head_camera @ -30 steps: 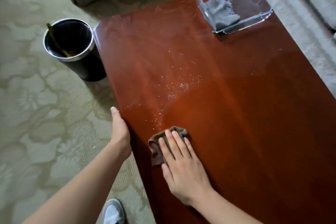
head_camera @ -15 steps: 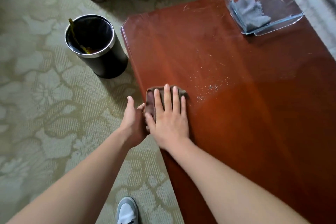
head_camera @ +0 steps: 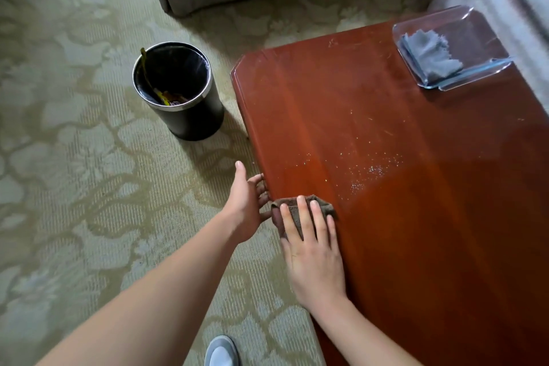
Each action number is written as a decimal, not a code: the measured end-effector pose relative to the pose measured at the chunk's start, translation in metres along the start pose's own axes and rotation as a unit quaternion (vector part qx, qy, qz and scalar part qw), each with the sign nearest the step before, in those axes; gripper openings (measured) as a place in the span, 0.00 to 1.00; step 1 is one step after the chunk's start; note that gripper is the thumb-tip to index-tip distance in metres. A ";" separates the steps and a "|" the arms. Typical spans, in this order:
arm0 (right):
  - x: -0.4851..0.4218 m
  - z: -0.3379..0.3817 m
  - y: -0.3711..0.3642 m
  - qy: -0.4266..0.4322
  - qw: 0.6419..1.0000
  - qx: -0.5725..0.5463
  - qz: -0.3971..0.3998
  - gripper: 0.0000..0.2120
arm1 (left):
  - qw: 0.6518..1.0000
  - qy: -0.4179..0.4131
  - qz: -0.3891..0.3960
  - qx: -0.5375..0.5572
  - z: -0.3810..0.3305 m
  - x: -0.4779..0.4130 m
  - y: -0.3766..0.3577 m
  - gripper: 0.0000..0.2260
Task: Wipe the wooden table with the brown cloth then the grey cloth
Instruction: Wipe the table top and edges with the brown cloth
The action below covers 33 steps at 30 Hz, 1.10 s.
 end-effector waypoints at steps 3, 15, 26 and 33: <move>-0.034 0.002 0.011 -0.013 1.000 0.002 -0.003 0.30 | 1.000 0.010 0.009 0.021 -0.013 -0.003 0.000 0.39; -0.226 0.028 0.063 0.014 0.999 -0.039 0.001 0.31 | 0.999 -0.008 -0.025 0.034 -0.052 -0.018 -0.002 0.40; 0.026 -0.072 0.000 0.087 0.994 0.069 0.014 0.35 | 0.916 -0.058 -0.374 -0.132 -0.077 -0.012 -0.033 0.39; -0.024 -0.110 0.019 0.082 0.996 0.016 0.021 0.32 | 0.846 -0.072 -0.464 -0.251 -0.086 -0.008 -0.034 0.37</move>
Point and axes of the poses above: each hand's wrist, its own x-axis away from the middle knuckle, its own y-axis out of the back of the hand, z = x × y, the point moved 8 cm from there along -x, towards the middle knuckle, and after that the axes turned 2 degrees about z, right-handed, at the moved point
